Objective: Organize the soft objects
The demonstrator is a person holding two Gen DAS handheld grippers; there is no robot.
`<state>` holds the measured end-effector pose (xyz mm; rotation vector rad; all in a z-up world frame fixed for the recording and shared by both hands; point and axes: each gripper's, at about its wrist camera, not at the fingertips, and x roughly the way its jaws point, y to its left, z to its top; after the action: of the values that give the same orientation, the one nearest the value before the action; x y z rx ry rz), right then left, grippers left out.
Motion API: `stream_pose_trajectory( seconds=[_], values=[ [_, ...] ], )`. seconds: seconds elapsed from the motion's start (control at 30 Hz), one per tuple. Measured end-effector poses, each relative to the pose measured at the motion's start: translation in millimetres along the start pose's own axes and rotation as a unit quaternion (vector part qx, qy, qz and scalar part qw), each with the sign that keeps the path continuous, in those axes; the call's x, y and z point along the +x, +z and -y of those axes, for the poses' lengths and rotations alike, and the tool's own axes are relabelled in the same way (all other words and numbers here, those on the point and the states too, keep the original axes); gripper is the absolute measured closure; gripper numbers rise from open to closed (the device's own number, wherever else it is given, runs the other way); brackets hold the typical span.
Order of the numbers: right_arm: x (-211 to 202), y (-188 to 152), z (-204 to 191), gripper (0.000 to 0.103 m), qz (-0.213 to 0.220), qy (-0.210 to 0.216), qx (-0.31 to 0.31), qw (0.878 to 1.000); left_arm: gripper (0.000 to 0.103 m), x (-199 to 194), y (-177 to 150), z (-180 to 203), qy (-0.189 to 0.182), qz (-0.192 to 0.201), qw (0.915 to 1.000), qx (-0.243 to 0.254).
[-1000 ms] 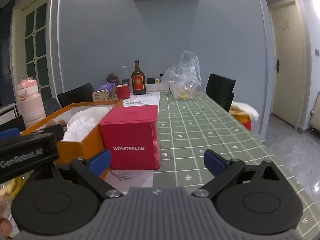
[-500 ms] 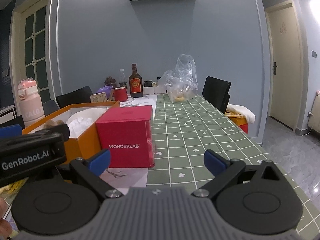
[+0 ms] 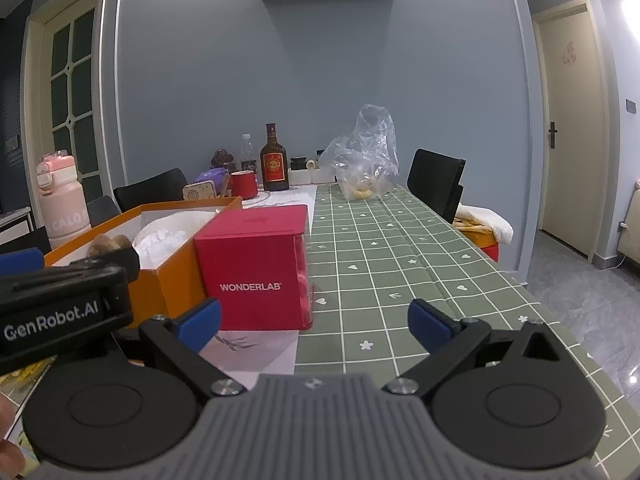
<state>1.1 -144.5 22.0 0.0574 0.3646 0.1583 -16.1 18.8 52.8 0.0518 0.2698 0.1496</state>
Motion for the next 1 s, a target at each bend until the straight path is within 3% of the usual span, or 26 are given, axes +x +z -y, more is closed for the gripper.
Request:
stream_pose_trajectory(
  seconds=[0.4,1.0],
  values=[
    [-3.9,-0.8,0.3,0.005,0.004,0.005,0.002,1.0,0.0,-3.6,0.6,1.8,-0.016,-0.003,0.9998,-0.01],
    [-4.2,-5.4,7.9,0.005,0.002,-0.012,-0.002,1.0,0.0,-4.5,-1.8,15.5,-0.008,-0.012,0.9999,-0.004]
  ],
)
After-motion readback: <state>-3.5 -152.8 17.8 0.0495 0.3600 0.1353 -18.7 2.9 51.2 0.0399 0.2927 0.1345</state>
